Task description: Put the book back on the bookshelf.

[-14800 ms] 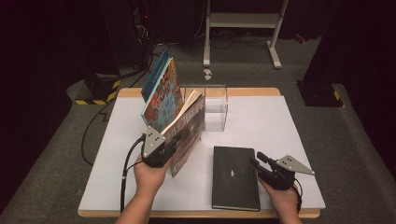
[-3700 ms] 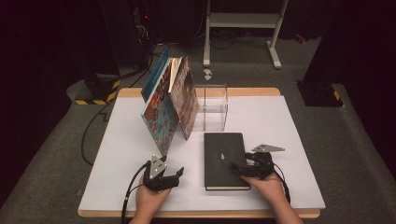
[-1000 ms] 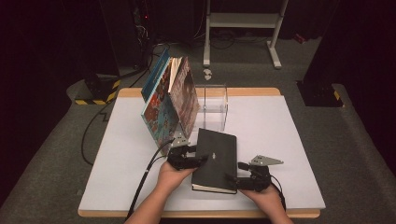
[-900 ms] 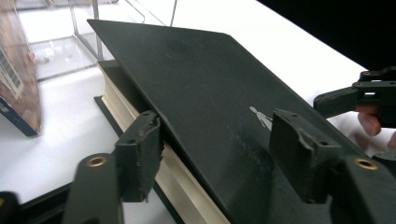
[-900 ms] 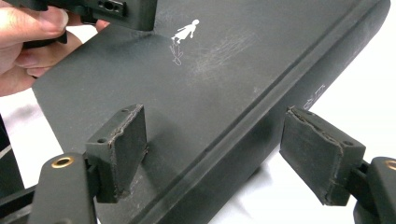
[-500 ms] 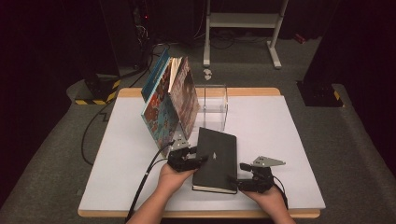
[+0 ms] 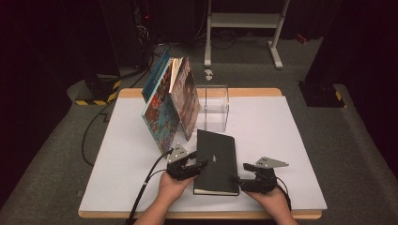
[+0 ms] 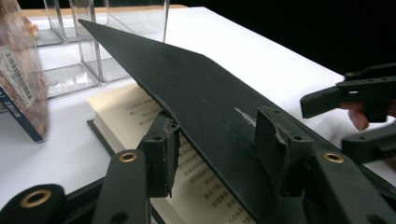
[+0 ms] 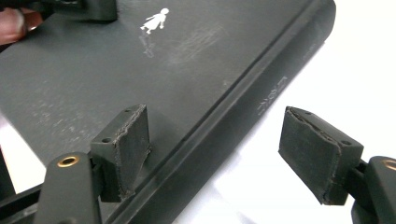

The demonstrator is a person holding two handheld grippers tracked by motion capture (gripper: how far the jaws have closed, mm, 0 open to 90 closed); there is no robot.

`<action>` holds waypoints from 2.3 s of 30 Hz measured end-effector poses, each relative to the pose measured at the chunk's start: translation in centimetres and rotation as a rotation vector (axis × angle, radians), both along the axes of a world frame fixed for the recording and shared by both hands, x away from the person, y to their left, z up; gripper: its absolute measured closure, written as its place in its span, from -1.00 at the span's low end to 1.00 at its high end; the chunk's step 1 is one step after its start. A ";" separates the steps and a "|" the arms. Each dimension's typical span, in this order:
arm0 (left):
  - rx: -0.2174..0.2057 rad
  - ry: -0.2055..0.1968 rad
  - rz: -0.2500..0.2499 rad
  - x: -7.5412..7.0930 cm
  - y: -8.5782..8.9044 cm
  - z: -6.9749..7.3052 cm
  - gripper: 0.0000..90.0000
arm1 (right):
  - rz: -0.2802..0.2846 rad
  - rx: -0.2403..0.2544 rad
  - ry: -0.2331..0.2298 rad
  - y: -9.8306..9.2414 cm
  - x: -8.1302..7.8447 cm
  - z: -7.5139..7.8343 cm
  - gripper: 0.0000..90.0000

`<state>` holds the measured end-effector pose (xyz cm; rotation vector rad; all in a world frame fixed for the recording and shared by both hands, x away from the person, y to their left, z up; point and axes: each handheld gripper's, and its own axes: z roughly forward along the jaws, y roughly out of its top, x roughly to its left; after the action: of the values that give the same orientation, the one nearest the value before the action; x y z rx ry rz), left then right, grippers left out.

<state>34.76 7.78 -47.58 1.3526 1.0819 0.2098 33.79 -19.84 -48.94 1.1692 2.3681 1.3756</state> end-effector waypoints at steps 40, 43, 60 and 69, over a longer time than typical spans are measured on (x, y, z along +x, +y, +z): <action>0.023 0.096 -0.047 2.9 0.4 0.5 -0.02 | 0.022 0.081 0.101 0.6 3.8 -0.3 -0.51; 0.020 0.090 -0.045 2.9 0.4 0.5 -0.01 | 0.022 0.079 0.102 0.7 3.8 -0.2 -0.51; 0.058 -0.049 -0.087 1.5 0.2 1.5 0.26 | 0.015 0.138 0.169 0.9 5.1 -0.7 -0.74; 0.078 -0.140 -0.102 0.6 0.1 1.8 0.27 | 0.025 0.175 0.190 0.9 5.3 -0.8 -0.79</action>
<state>35.32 7.93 -45.80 1.4367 0.8931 0.2697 39.05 -18.93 -49.72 1.3772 2.4351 1.5717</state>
